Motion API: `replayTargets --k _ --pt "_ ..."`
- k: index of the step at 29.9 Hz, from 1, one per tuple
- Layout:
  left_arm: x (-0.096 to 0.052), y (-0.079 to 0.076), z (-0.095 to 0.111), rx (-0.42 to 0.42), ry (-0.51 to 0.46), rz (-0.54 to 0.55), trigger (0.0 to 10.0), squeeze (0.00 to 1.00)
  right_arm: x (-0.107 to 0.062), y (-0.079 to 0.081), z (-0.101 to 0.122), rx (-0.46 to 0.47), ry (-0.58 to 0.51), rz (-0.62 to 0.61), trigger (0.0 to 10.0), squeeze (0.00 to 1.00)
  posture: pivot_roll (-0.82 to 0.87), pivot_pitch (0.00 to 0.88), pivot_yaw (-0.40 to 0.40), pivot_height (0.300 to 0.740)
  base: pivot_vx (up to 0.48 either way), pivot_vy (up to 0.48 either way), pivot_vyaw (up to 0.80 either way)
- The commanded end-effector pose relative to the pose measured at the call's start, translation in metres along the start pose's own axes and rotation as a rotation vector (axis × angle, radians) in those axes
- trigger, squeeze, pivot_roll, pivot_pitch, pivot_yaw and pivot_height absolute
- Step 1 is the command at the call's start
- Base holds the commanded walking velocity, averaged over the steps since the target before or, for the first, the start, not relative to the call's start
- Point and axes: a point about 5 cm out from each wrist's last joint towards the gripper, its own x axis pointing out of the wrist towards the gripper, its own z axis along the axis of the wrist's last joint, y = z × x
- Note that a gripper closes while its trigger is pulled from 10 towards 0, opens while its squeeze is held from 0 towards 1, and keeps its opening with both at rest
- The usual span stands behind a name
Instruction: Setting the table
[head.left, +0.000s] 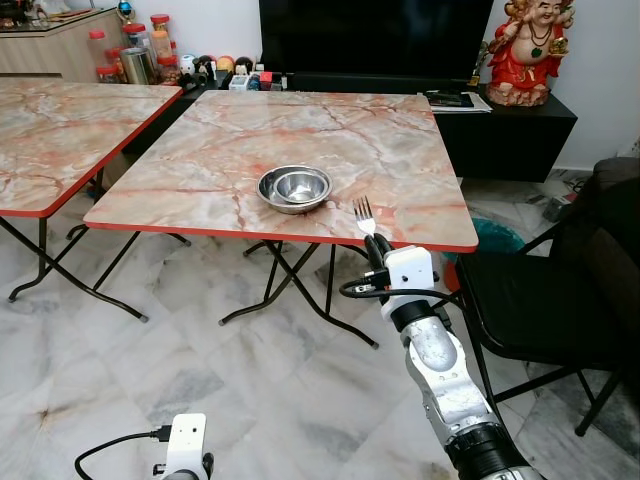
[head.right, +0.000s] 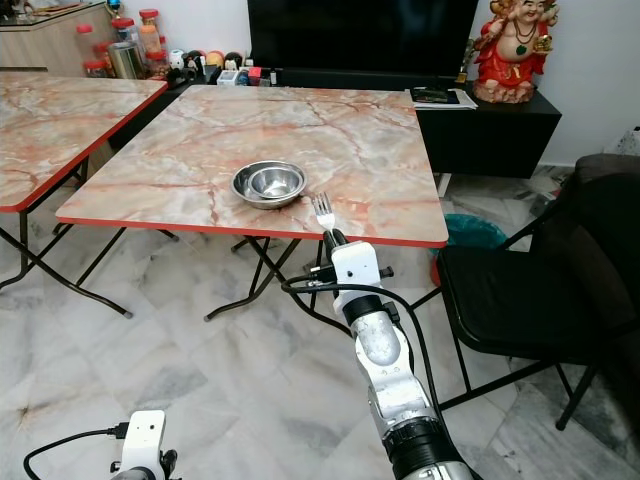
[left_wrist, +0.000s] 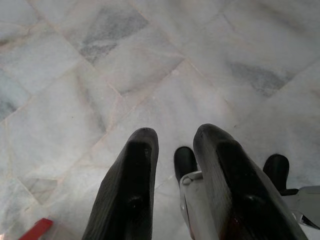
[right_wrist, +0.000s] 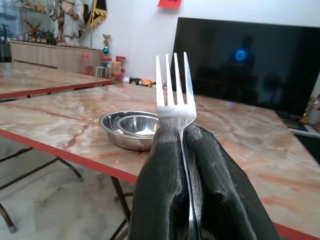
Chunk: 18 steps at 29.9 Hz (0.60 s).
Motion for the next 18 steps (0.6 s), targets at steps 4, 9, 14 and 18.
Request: replayTargets --k 4,9,14,18 --pt "0.0005 0.0037 0.0033 -0.01 -0.012 0.013 10.0 0.0 0.0033 -0.0008 0.0028 -0.001 -0.001 -0.003 10.0 0.0 -0.04 0.0 0.003 0.719 0.348 0.0 0.0" --pt "0.0005 0.0043 0.0033 -0.011 -0.012 0.014 10.0 0.0 0.0038 -0.0003 0.003 0.001 -0.002 -0.003 10.0 0.0 -0.04 0.0 0.005 0.719 0.346 0.0 0.0" --pt "0.0005 0.0043 0.0034 -0.009 -0.012 0.013 10.0 0.0 0.0039 -0.0002 0.003 0.002 -0.002 -0.004 10.0 0.0 -0.04 0.0 0.005 0.719 0.347 0.0 0.0" --pt "0.0005 0.0045 0.0034 -0.008 -0.012 0.013 10.0 0.0 0.0038 0.0 0.0026 0.002 0.0 -0.005 10.0 0.0 -0.04 0.0 0.007 0.719 0.345 0.0 0.0"
